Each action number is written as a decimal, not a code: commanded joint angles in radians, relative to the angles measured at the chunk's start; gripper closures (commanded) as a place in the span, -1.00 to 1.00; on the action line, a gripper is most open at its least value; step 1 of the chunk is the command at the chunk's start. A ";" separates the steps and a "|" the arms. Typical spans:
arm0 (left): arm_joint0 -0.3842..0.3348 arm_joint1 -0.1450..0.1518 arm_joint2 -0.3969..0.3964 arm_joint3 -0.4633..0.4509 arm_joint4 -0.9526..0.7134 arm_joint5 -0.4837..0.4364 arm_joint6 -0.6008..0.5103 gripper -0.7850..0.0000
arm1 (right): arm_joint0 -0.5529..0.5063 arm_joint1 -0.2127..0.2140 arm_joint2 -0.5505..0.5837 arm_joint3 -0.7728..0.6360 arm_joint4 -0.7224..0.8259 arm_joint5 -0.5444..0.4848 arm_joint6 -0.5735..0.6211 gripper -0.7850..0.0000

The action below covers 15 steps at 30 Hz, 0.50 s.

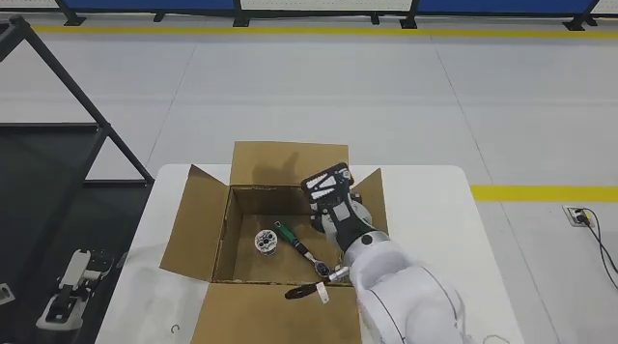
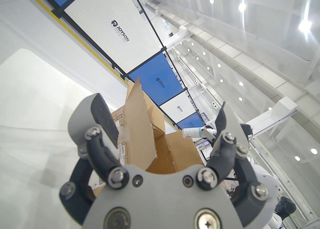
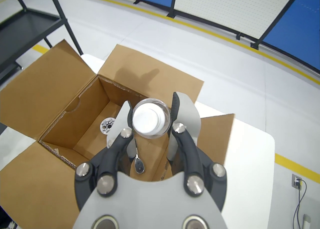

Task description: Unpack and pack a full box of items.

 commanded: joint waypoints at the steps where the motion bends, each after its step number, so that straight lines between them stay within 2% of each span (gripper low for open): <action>1: 0.000 0.000 0.000 0.000 0.000 0.000 0.000 -1.00 | 0.055 -0.012 -0.027 0.097 0.027 0.006 0.024 1.00; 9: 0.000 0.000 0.000 0.000 0.000 0.000 0.000 -1.00 | 0.192 -0.057 -0.094 0.425 0.116 0.033 0.052 1.00; 15: 0.000 0.000 0.000 0.000 0.000 0.000 0.000 -1.00 | 0.219 -0.080 -0.130 0.548 0.122 0.051 0.035 1.00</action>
